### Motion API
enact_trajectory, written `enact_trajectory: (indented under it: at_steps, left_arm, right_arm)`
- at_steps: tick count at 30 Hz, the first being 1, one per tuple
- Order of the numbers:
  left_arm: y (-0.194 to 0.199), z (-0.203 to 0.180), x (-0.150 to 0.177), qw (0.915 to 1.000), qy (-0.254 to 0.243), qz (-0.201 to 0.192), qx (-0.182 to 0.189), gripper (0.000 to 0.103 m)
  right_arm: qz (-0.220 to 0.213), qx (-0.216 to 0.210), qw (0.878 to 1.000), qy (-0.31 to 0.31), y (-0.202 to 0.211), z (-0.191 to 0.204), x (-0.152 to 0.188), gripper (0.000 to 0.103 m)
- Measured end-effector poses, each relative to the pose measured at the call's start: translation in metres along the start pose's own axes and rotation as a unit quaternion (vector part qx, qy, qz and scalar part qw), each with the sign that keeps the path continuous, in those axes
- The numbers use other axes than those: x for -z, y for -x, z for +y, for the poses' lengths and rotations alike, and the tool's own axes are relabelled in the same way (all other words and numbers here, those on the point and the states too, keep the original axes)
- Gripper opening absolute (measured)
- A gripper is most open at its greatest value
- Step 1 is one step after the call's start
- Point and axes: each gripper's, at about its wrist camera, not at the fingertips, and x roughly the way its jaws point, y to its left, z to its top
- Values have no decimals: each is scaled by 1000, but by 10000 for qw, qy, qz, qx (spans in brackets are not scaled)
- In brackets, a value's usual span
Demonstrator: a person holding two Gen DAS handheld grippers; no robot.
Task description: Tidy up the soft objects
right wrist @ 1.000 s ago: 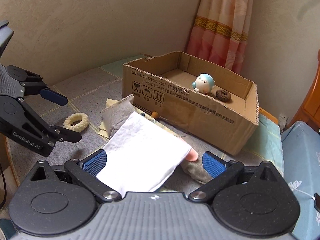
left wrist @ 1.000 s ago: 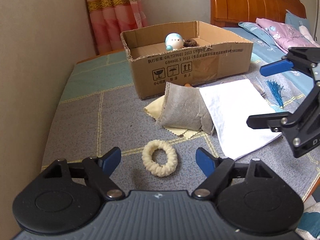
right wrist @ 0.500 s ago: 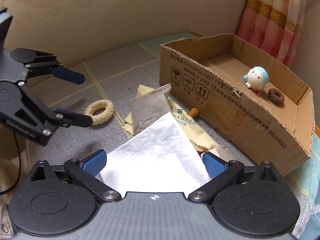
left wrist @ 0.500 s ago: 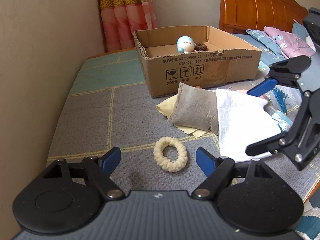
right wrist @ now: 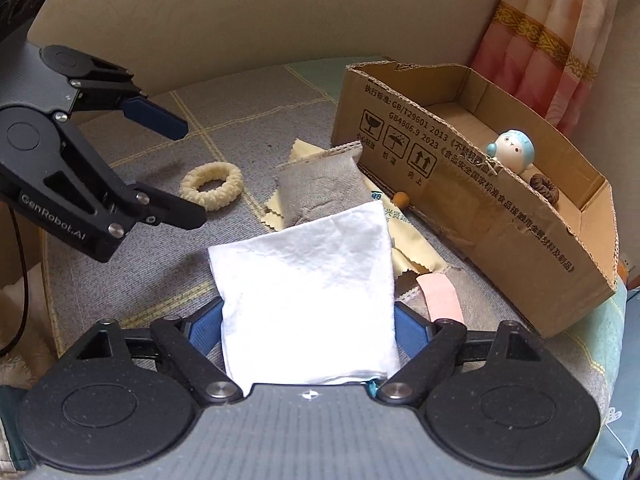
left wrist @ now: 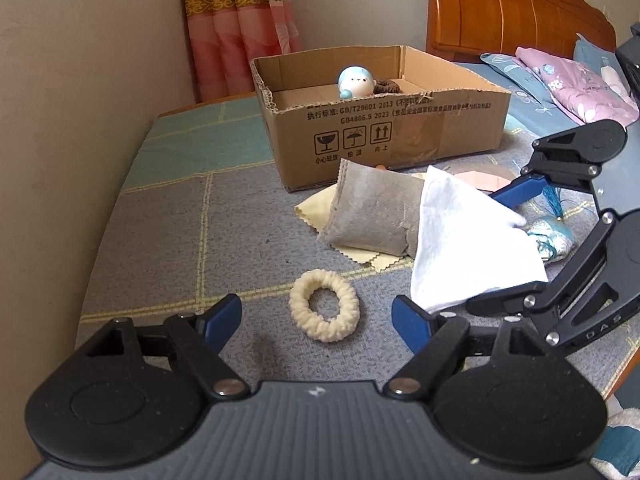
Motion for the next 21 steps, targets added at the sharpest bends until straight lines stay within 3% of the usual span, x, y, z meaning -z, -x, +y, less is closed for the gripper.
enact_trajectory:
  at_steps: [7, 12, 14, 17, 21]
  left_arm:
    - [-8, -3, -2, 10000, -49, 84, 6, 79]
    - [-16, -5, -2, 9999, -30, 160, 9, 61]
    - [-17, -5, -3, 9999, -1, 148, 66, 49]
    - [-17, -7, -4, 9998, 6, 140, 172, 42]
    - [-16, -10, -5, 9998, -48, 137, 125, 36]
  right_arm:
    - [-39, 53, 9998, -175, 1, -5, -1, 70]
    - [-90, 75, 9996, -255, 2, -5, 0, 63]
    - [-102, 59, 9995, -286, 2, -5, 0, 60]
    - [-127, 71, 9994, -308, 2, -5, 0, 55]
    - [-158, 136, 9994, -271, 5, -3, -2, 37]
